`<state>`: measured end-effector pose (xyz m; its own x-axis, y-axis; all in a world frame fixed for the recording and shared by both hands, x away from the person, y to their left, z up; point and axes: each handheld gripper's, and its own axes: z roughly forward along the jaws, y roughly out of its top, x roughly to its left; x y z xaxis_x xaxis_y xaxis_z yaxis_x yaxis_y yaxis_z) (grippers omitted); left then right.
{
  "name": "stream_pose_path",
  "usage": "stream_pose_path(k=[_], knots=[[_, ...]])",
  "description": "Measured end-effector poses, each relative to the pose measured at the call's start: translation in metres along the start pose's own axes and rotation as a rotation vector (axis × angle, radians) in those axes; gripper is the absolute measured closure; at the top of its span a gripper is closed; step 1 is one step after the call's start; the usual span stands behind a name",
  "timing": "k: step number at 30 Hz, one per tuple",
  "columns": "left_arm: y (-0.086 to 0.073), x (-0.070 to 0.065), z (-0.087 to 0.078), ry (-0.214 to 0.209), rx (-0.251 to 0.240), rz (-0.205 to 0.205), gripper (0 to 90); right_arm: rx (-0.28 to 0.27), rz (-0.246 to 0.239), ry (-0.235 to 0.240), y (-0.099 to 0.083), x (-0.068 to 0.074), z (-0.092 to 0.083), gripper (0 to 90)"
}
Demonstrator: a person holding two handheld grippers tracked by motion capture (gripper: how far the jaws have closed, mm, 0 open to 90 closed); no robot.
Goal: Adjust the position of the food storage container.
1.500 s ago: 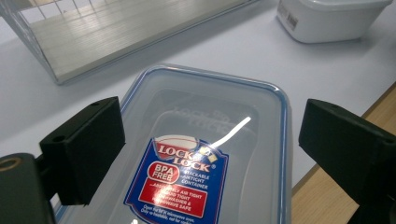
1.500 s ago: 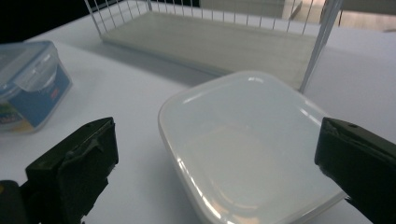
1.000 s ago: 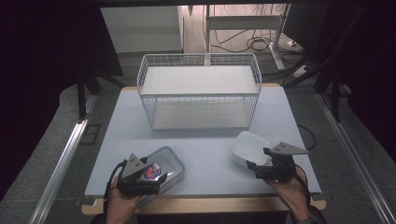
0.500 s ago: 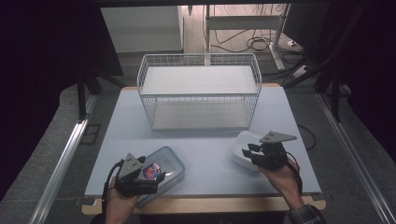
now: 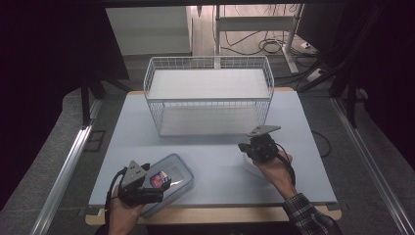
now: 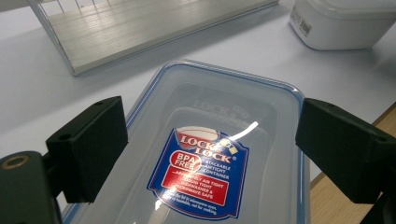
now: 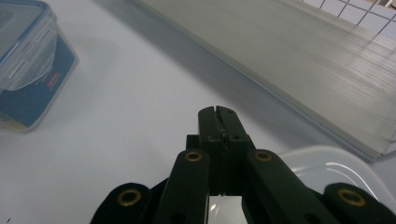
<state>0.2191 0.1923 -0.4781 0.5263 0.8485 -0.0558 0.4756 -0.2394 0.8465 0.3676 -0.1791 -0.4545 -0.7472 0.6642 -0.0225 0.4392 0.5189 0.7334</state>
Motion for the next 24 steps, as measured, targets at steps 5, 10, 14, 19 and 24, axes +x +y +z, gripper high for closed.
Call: stream_pose_path(k=[5,10,14,19,24], knots=[[-0.001,0.002,0.0,0.003,-0.004,-0.008,9.2,0.025,-0.003,-0.003,0.003,-0.001,0.012,89.7],[-0.001,0.005,-0.003,-0.004,-0.031,-0.046,9.2,0.07,-0.018,-0.024,-0.001,-0.001,0.021,89.6],[-0.003,0.009,-0.005,0.001,-0.038,-0.061,9.2,0.074,0.009,-0.016,-0.006,-0.007,0.02,89.7],[-0.003,0.008,-0.004,-0.006,-0.029,-0.057,9.2,0.092,0.003,-0.016,-0.014,-0.005,0.009,89.7],[-0.002,0.006,-0.002,-0.011,-0.016,-0.042,9.2,0.098,0.009,-0.011,-0.023,-0.006,-0.003,89.7]])
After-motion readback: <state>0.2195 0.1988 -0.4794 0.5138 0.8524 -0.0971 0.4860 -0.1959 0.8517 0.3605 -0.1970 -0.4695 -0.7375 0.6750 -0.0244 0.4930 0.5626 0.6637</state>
